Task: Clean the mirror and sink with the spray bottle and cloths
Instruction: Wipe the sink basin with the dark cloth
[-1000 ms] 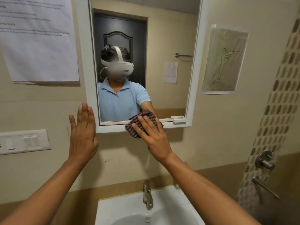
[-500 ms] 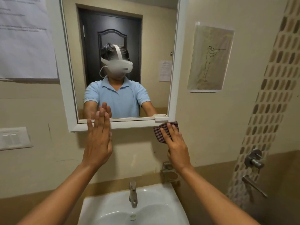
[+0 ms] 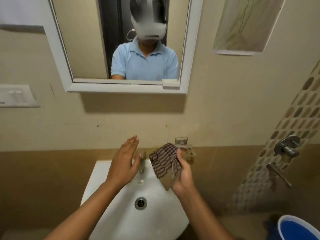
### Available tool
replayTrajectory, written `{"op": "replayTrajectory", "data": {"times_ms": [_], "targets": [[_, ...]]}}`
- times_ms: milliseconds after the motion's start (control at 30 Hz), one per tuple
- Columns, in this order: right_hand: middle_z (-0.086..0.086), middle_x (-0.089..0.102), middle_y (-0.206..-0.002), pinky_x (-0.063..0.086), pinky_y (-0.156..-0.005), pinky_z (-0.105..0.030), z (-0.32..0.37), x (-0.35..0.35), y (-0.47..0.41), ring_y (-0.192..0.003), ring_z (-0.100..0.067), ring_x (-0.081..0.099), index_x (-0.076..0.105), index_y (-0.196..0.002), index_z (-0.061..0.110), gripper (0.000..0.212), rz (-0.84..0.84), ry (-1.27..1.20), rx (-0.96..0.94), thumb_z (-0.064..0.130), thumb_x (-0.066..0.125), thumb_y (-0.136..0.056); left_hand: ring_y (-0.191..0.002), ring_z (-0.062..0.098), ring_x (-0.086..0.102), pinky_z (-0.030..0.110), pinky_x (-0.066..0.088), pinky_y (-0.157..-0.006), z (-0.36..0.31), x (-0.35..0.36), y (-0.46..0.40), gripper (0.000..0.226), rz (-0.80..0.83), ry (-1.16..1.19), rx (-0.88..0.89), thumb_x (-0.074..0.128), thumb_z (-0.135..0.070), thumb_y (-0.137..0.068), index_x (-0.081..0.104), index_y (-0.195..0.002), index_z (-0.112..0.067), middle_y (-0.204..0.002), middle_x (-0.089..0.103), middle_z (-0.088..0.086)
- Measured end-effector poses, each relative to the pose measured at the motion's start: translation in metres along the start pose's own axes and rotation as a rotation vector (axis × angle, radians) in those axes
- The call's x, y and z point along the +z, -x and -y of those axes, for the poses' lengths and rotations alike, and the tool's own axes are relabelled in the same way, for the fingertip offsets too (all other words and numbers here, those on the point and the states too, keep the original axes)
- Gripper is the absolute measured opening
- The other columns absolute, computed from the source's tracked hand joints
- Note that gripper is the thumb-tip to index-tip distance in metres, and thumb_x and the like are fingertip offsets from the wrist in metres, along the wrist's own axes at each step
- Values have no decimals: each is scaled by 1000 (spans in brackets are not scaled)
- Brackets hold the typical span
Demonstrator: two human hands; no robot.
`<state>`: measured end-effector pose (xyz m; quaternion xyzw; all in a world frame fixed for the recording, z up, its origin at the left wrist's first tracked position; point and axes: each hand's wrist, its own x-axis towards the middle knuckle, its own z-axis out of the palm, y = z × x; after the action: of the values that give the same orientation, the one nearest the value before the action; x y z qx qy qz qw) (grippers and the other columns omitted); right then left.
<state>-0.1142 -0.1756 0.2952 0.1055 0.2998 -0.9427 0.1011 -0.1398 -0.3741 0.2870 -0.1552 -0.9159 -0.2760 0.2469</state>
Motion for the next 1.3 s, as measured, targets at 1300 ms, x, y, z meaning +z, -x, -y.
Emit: {"op": "replayTrajectory", "data": {"times_ms": [1300], "targets": [[-13,64,-118,41,-101,-45,-71,-131,-174,-111,-30,59,62,-120,15,32,-721,1736,-345,12,61,-88,-151,30,8,48,10,-120,181,122,28,83,600,-298,-255,47,-48,-95,13,-153,0,-162,11,17]]}}
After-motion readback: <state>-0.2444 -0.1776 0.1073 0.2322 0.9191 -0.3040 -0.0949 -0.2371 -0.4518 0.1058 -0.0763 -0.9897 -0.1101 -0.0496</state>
